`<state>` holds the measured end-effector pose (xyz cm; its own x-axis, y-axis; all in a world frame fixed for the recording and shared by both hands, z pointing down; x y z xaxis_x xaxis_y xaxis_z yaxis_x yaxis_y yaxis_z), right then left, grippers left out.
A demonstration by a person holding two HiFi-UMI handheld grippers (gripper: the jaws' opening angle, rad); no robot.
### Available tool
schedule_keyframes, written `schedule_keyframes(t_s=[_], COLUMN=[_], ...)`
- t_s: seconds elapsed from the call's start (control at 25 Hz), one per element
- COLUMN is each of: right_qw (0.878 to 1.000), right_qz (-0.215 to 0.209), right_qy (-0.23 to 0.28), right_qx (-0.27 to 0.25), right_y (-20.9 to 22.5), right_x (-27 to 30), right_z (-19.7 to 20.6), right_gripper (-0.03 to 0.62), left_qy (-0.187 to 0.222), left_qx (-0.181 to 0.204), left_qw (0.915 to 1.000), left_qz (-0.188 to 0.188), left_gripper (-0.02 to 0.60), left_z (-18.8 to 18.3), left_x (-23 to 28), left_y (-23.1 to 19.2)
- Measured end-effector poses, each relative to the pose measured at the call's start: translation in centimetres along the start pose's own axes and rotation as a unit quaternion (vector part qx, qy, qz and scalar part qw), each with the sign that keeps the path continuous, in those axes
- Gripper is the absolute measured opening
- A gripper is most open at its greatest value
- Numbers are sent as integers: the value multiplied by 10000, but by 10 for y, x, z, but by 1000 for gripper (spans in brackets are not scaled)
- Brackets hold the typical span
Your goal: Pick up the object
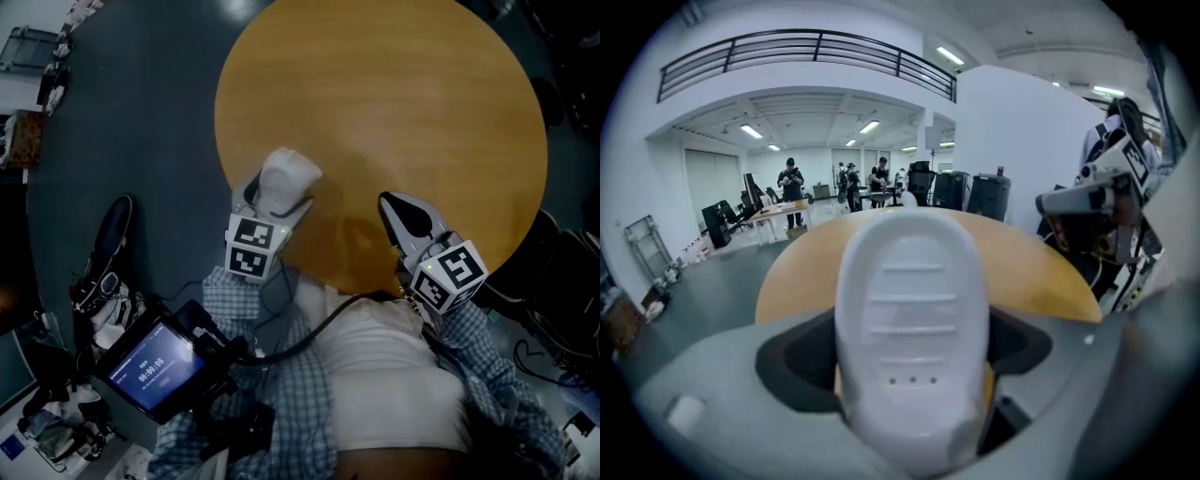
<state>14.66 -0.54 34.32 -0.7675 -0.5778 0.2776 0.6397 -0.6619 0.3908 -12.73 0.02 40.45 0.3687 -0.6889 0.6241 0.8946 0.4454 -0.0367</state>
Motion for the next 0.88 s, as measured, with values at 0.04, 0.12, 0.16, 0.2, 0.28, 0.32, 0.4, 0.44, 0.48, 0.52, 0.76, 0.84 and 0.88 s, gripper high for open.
schedule_keyframes(t_s=[0.04,0.12,0.16,0.2,0.28,0.32,0.4,0.44,0.48,0.52,0.76,0.84,0.88], right_qw=[10000,9999,9998,9997,9995,9993,9988,9985,9983,9981,9966,9965,9965], right_qz=[-48,-139,-184,-231,-329,-384,-495,-540,-576,-611,-794,-801,-801], right_qy=[16,19,12,1,-26,-35,-34,-27,-21,-23,-99,-103,-102], right_qx=[-25,-67,-74,-67,-30,-13,-12,-26,-45,-67,-212,-213,-214], right_y=[-2,-4,-4,-3,-2,-1,-1,-2,-3,-5,-13,-14,-14], right_x=[-7,-4,2,9,14,12,1,-4,-6,-5,6,6,6], right_z=[6,12,13,14,16,16,13,11,10,10,13,14,13], right_gripper=[6,6,6,6,6,6,6,6,6,6,6,6,6], left_qy=[45,137,181,214,243,254,297,323,339,342,347,364,366], left_qx=[-52,-228,-334,-425,-515,-532,-546,-547,-545,-548,-687,-709,-705], left_qw=[10000,9996,9992,9987,9980,9977,9972,9970,9968,9967,9954,9952,9952], left_qz=[-46,-127,-159,-193,-280,-323,-408,-445,-473,-490,-564,-573,-574], left_gripper=[453,453,453,453,453,453,453,453,453,453,453,453,453], left_z=[7,17,20,23,29,30,28,27,28,30,42,42,42], left_x=[-8,-17,-19,-21,-26,-30,-40,-45,-49,-52,-57,-57,-58], left_y=[12,19,18,17,21,28,48,55,60,62,60,60,60])
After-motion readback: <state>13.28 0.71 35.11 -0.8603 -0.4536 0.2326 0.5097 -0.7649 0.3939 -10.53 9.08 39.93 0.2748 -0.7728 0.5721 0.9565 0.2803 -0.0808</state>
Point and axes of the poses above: the fingertips, and each gripper's own axes: x forward along the fingers, y to its right, z out of its underside, the point moved 10 cm from there along -x, backward along the fingers, and after that the axes turned 2 degrees about y, right-handed, at the moved point
